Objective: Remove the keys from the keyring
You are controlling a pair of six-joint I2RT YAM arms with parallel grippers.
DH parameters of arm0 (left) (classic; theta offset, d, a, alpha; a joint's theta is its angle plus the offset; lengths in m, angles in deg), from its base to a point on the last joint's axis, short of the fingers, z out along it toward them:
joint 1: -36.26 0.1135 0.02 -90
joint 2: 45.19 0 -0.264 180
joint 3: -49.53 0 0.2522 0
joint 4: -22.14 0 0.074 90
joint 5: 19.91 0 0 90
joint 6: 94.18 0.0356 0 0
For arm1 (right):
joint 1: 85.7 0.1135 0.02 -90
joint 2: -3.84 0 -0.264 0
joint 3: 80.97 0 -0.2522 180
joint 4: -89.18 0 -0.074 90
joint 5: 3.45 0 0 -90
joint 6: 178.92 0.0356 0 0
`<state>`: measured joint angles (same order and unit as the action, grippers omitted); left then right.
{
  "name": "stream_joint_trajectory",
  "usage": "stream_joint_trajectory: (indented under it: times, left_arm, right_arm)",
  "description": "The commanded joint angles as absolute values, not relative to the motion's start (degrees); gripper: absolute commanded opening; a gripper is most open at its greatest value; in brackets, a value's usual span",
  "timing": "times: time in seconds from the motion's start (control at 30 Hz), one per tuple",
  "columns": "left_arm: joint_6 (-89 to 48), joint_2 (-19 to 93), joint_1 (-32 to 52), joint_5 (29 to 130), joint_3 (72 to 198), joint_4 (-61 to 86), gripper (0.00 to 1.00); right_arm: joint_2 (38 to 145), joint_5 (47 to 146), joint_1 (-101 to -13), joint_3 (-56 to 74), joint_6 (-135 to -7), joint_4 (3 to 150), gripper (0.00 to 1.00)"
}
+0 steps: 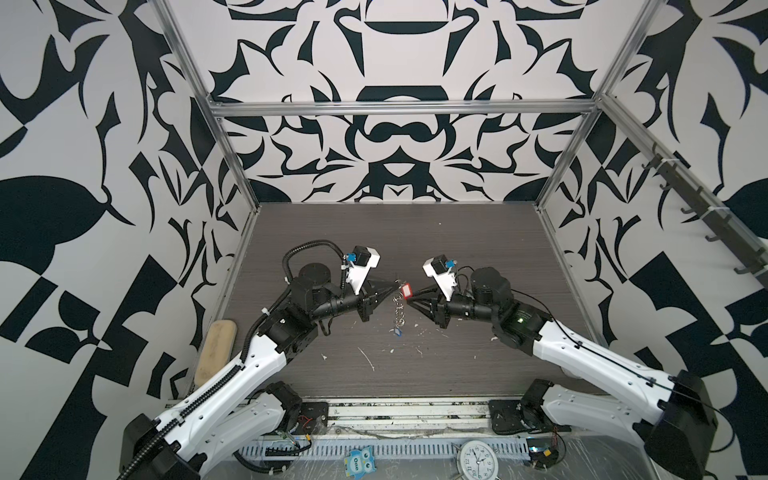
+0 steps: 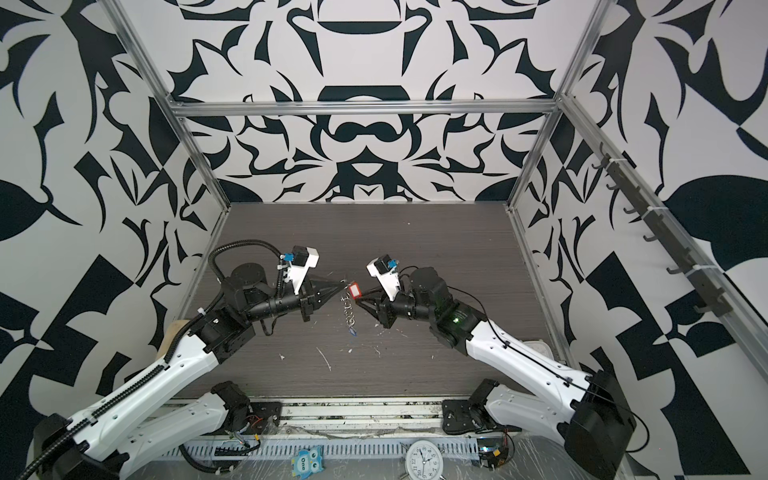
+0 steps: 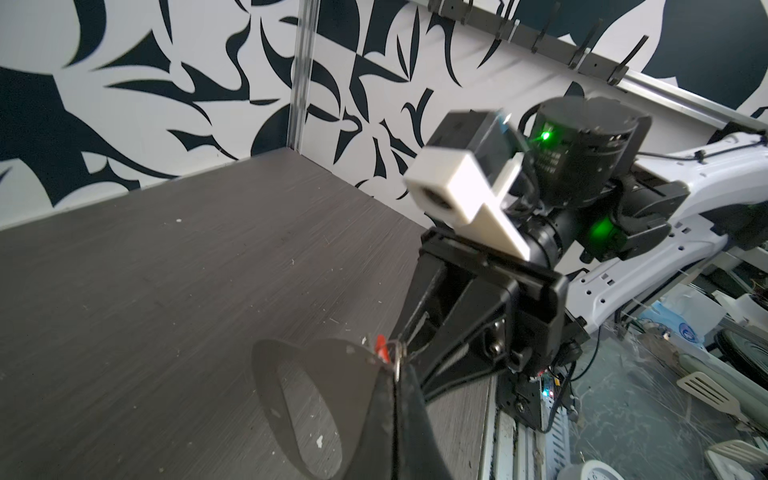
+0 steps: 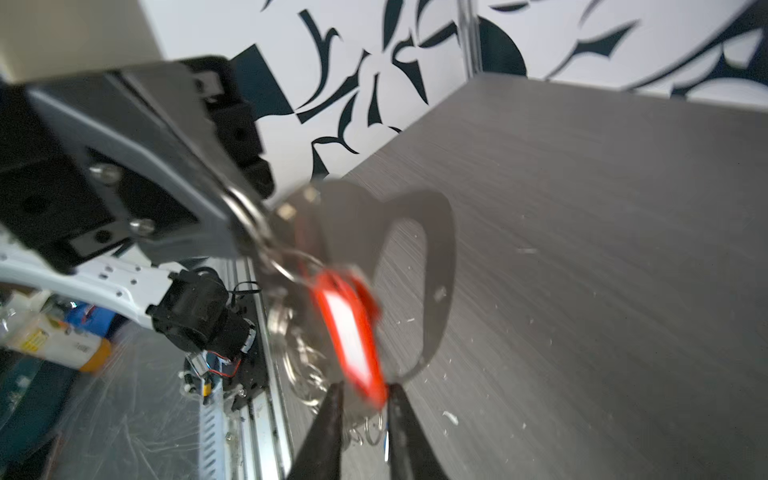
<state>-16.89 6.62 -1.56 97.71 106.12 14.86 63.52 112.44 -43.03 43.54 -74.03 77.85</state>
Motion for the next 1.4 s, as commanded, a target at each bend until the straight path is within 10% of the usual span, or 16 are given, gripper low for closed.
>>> stream_joint_trajectory:
  times: [0.0, 0.6, 1.37]
  left_arm:
    - [-15.44, 4.82, -1.18, 97.8, 109.25, 18.28, 0.0]
    - [-14.53, 5.52, -1.18, 107.47, 110.77, 16.73, 0.0]
    - [-15.31, 6.23, -1.18, 110.12, 110.36, 18.5, 0.0]
  right_arm:
    - [60.13, 108.52, -43.16, 41.9, -74.77, 71.91, 0.39]
    - [57.2, 116.44, -43.17, 30.03, -76.62, 75.33, 0.58]
    - [62.75, 126.21, -43.21, 26.41, -77.91, 76.65, 0.34]
